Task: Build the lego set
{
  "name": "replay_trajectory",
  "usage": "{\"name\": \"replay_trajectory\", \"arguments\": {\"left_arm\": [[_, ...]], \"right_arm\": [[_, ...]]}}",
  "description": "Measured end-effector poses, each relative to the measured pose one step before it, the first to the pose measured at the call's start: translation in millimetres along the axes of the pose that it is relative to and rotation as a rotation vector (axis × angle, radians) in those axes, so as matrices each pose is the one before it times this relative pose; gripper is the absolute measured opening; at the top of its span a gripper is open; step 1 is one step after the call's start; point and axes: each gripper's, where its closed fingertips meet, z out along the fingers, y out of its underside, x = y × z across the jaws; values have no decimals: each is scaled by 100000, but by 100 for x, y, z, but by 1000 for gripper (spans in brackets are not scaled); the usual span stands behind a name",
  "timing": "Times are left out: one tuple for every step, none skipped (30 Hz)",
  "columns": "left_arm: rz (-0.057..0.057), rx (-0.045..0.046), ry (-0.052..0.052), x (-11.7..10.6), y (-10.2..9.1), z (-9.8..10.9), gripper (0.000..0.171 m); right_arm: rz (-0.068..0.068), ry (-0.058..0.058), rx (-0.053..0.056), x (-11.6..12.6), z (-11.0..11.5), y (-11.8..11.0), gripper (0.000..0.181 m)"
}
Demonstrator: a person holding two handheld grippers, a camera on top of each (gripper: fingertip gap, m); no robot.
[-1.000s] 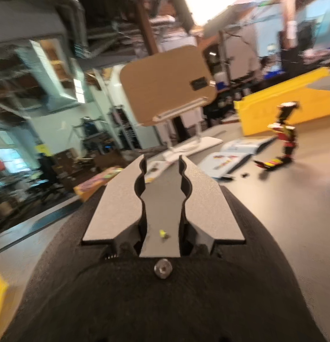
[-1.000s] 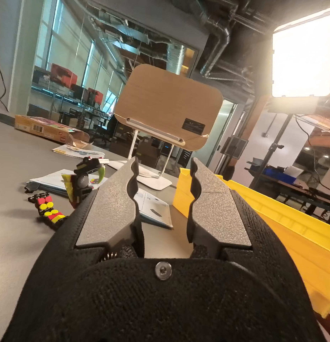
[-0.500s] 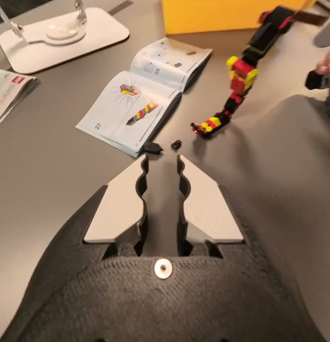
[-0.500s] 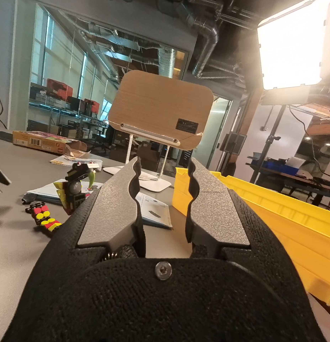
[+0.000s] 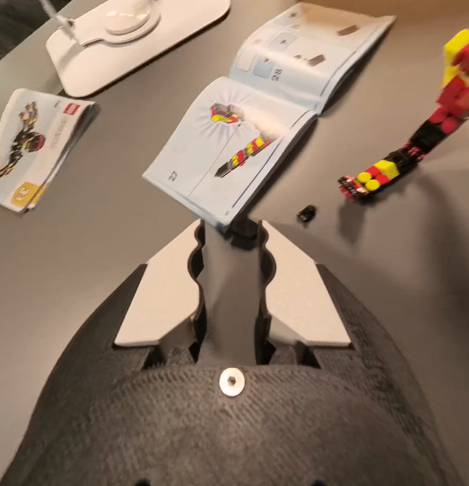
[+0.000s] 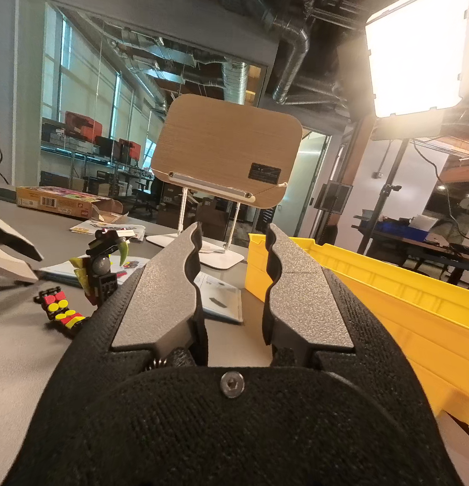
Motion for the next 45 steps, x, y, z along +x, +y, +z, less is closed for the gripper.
{"name": "replay_trajectory", "arguments": {"left_arm": [[-829,-714,-3017,-726,283,-307,38],[-1250,40,-2257,-599,186,-346,38],[-1248,1670,-318,-254,-33,-381,37],[-769,3055,2795,285,-245,-383,37],[-512,2931,4923,679,-285,-336,37],[-1056,1677,4935,721,-164,-210,34],[-344,907,8652,1279,-125,-92,31],[-451,171,9525,1420,-96,9,28],[-1012,-269,5573,801,-51,115,27],[-274,-532,3455,446,-14,130,27],[-620,-743,174,-93,10,149,26],[-529,-631,-2229,-466,4,114,26],[-622,-632,-4197,-785,31,62,25],[-1343,-1076,-6282,-1111,98,-7,25],[-211,-415,-3863,-755,29,-48,25],[-504,-241,-2729,-603,42,-88,26],[-724,-1009,-2341,-581,183,-81,28],[-378,-1621,-997,-397,290,-50,31],[-862,-2138,258,-207,381,34,32],[-1629,-1585,987,-59,288,84,34],[-1495,-499,1036,-25,127,102,35],[-962,214,775,8,25,124,35],[-790,297,-138,-67,-1,134,35],[73,-22,-569,-76,36,145,33],[840,-1001,-994,-79,175,157,32],[1285,-382,-1691,-169,73,106,29],[1495,-338,-1081,-75,37,34,28],[1166,-124,377,122,-10,-9,25],[421,-83,868,165,11,-7,20],[464,51,151,11,38,-48,16],[596,119,270,-4,59,-77,15],[561,418,983,74,32,-117,15],[177,1166,1920,182,-65,-168,15],[-37,1983,4569,520,-198,-217,15],[-800,1913,6497,770,-204,-227,15],[-2293,1412,7106,759,-143,-210,15],[-2944,1845,9020,963,-197,-233,15],[-3986,2465,8768,892,-245,-278,15],[-5229,2853,7529,673,-320,-304,15],[-4452,3278,10185,1080,-399,-381,15],[-4031,3503,10306,1190,-455,-392,15],[-4142,3297,7785,870,-428,-365,15],[-3538,3037,6366,682,-399,-332,15],[-3109,3123,6175,675,-384,-308,15],[-3482,3000,4883,470,-378,-280,15]], "right_arm": [[-50,-52,-17,-13,13,16,47],[-3,-107,0,-18,9,2,46],[9,-148,-16,-19,19,11,46],[-47,-132,-56,-25,23,15,46],[-49,-90,-134,-13,17,39,46],[3,-73,-114,-12,22,27,46],[23,-107,-39,-14,18,14,46],[-29,-134,-136,-27,18,26,46],[-146,-83,-213,-15,21,39,46],[-206,-66,-183,-26,19,28,45],[-163,-107,-133,-34,10,28,45],[-213,-47,-156,-16,2,20,45],[-220,11,-160,-11,11,22,45],[-180,-10,-133,-11,12,31,45],[-207,16,-195,-11,9,27,45],[-145,-19,-213,-3,12,37,45],[-104,-26,-205,-16,11,32,45],[-137,22,-109,-6,17,18,45],[-84,-57,-72,-9,13,15,45],[-62,-94,-155,-19,17,28,45],[-69,-88,-148,-18,17,27,44],[-48,-82,-85,-18,22,18,44],[-42,-69,-100,-13,11,18,44],[-96,-55,-145,-10,5,34,44],[-107,-23,-161,-15,14,25,44],[-93,22,-138,-3,-3,18,44],[-136,28,-112,-2,8,16,44],[-160,34,-71,-5,-1,5,44],[-153,-5,-78,-6,10,11,44],[-176,18,-127,-10,4,15,44],[-173,63,-132,-4,4,15,44],[-150,41,-31,-8,-1,8,44],[-126,-18,28,-12,-3,-11,44],[-109,-56,-39,-9,-5,2,44],[-111,-68,-2,-23,4,-5,44],[-100,-51,10,-24,2,2,44],[-91,-45,-58,-16,12,8,44],[-73,-83,-65,-22,11,9,44],[-113,-49,-18,-8,-4,-1,44],[-73,-19,7,-7,-2,-5,44],[0,-42,13,-15,-2,-5,44],[-62,6,-70,-2,13,14,44],[-75,17,-15,-1,-4,-2,44],[-59,-16,9,-13,4,6,44],[-36,-49,-37,-4,-3,5,44]]}}
